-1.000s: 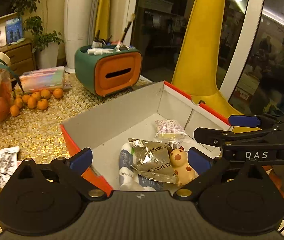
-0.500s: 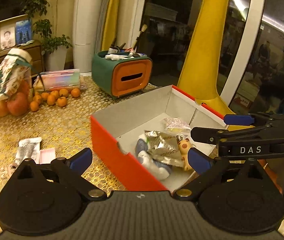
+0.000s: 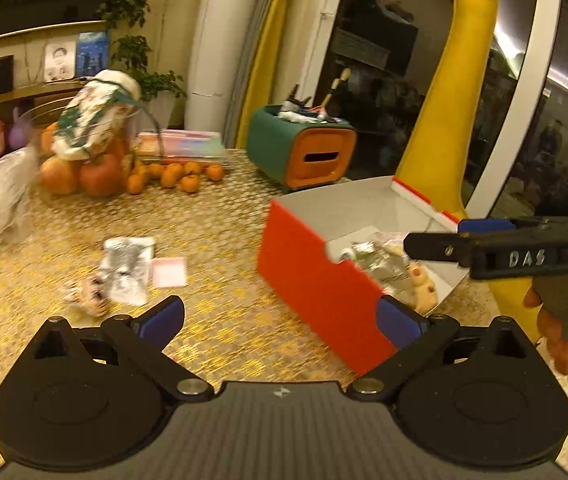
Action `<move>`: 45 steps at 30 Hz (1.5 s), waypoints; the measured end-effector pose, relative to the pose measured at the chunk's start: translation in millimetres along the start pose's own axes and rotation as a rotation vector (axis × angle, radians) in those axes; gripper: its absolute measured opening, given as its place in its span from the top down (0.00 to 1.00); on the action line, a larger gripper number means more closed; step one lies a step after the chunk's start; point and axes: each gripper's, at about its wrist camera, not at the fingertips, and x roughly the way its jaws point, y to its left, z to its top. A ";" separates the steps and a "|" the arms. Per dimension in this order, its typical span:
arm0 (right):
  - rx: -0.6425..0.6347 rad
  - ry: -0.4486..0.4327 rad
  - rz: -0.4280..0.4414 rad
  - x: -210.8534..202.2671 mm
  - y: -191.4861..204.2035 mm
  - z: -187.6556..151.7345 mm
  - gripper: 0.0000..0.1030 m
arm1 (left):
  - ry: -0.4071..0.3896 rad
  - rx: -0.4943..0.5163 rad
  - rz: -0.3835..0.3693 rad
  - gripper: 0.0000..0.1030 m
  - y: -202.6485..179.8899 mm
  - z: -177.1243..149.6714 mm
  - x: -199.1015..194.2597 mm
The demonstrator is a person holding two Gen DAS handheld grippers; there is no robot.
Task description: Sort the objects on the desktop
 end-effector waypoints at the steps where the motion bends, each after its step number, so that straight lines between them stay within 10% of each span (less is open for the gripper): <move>1: -0.004 0.002 0.005 1.2 5.0 0.1 0.01 | -0.001 -0.003 0.008 0.00 5.6 -4.3 -1.9; 17: -0.050 0.045 0.076 47.1 77.7 7.1 0.01 | -0.018 0.020 0.120 0.00 66.6 -49.7 4.7; 45: -0.061 0.188 0.061 220.7 123.2 -0.1 0.08 | 0.027 -0.068 0.296 0.01 67.7 -79.6 84.5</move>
